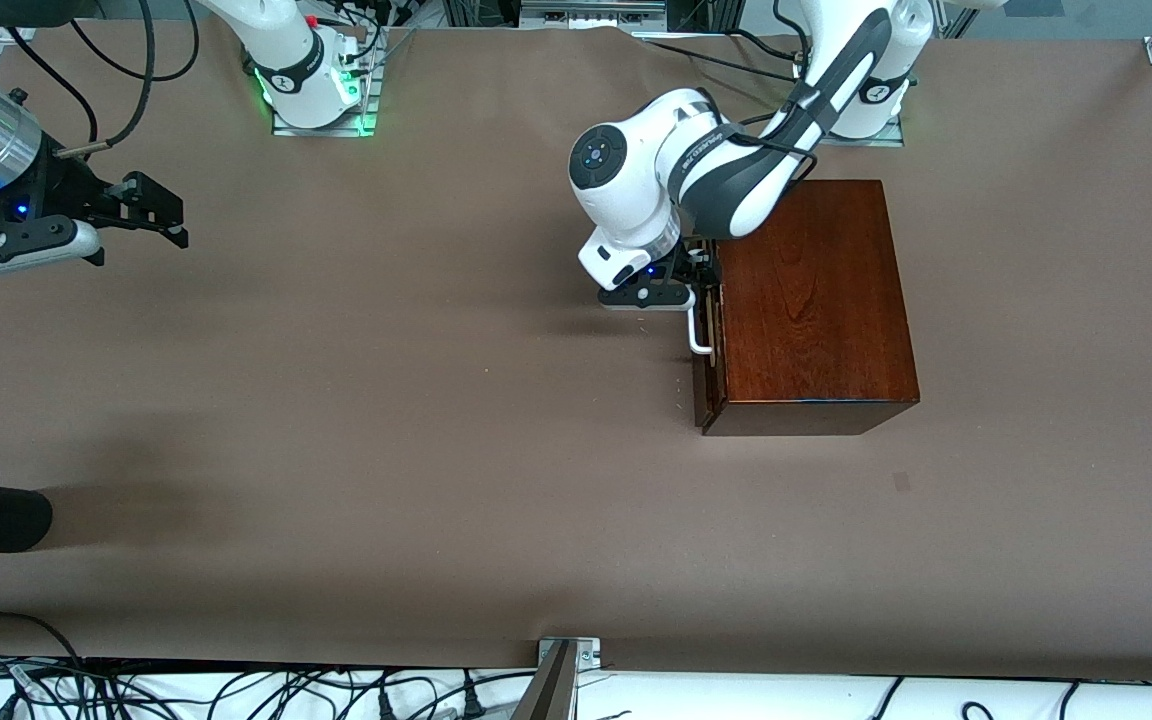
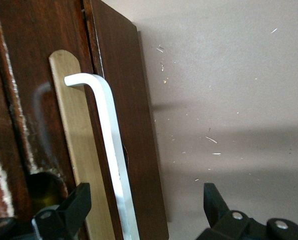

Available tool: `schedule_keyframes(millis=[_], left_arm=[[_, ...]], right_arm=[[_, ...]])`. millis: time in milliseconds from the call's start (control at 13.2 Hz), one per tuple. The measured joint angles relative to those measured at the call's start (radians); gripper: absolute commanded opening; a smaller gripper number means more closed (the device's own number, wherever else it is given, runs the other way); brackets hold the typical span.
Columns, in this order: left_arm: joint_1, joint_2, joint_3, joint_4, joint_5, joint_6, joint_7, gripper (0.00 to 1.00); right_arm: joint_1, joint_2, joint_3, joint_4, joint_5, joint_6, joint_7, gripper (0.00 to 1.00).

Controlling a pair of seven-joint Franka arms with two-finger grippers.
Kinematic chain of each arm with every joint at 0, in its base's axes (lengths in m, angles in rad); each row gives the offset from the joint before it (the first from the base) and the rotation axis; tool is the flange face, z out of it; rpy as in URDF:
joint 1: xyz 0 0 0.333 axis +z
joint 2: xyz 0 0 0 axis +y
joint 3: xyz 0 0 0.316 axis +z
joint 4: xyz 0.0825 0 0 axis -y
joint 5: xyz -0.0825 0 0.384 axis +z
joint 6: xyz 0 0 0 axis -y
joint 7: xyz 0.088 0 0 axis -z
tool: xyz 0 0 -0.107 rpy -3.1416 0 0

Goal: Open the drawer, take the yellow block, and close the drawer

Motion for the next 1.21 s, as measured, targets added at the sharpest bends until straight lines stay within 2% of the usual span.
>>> schedule_keyframes(millis=[756,1210], left_arm=[[-0.019,0.051,0.0,-0.012,0.005,0.03,-0.057,1.0],[-0.031,0.07,0.0,-0.014,0.072,0.062,-0.124,1.0]], right_arm=[[0.0,0.0,-0.001,0.0,-0.001,-0.001,0.0,1.0],[0.0,0.0,-0.001,0.0,-0.001,-0.001,0.0,1.0]])
